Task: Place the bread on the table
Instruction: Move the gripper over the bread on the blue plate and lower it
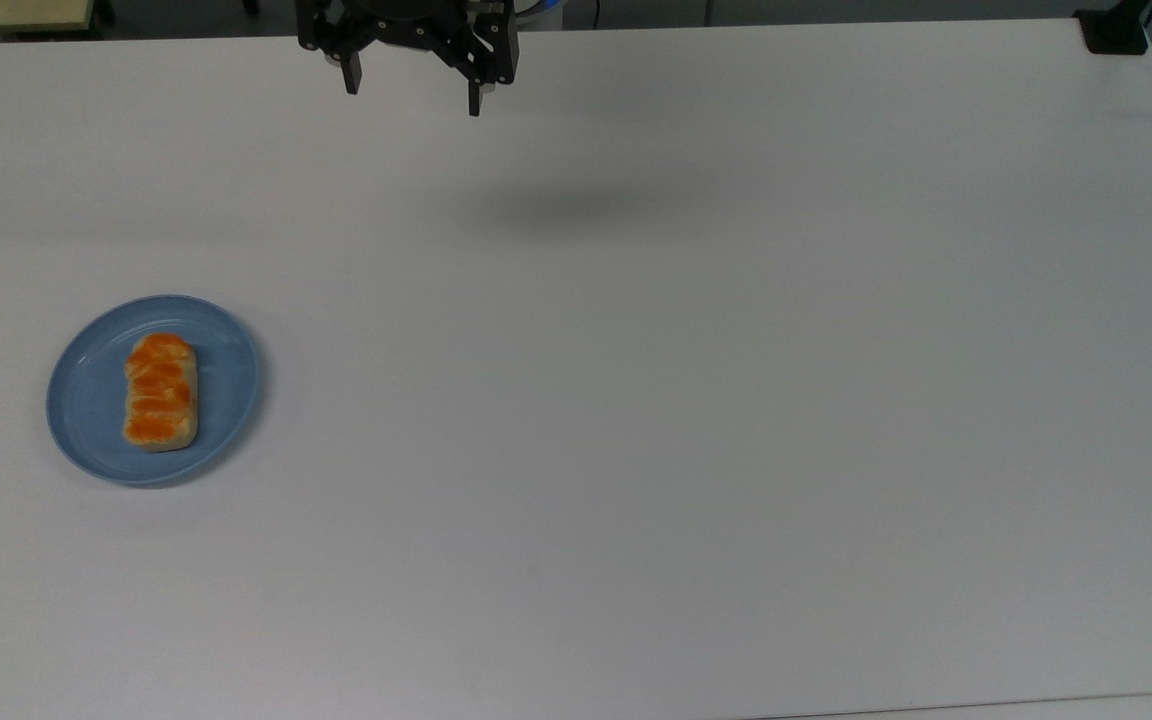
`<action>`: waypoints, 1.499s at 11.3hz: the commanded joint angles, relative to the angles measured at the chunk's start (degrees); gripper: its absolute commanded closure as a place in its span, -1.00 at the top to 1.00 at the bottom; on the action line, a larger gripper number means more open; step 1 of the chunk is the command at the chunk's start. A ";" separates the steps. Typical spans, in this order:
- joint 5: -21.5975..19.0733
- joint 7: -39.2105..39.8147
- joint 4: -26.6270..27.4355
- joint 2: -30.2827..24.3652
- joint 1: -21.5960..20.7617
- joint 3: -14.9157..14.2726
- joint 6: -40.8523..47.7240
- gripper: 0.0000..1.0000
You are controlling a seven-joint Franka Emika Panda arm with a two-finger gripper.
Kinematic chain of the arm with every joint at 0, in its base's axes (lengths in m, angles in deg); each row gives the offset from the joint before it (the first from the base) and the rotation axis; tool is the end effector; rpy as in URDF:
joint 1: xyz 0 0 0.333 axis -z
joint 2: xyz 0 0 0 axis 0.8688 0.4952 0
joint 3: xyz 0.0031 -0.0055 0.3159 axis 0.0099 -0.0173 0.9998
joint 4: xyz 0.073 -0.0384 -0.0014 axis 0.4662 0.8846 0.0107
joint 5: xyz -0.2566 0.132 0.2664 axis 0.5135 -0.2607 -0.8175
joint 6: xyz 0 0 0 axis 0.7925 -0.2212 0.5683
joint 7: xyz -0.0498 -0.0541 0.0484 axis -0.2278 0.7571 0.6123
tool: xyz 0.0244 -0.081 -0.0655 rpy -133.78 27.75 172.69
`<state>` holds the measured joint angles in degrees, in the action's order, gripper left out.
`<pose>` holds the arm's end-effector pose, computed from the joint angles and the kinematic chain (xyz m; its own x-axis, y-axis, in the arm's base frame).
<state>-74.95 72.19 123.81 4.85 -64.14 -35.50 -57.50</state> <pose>0.5901 0.0020 0.5886 0.9930 -0.1184 -0.0011 -0.1179 -0.9891 0.0879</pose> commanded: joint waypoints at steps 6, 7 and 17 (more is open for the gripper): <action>-0.47 0.82 1.08 -0.72 -0.22 -0.38 -0.51 1.00; -0.55 1.51 1.08 -0.46 -0.14 -0.38 -0.68 1.00; 0.06 23.40 -1.81 18.06 16.82 -0.47 -25.01 1.00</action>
<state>-74.95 93.22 124.71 17.54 -48.89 -35.85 -78.59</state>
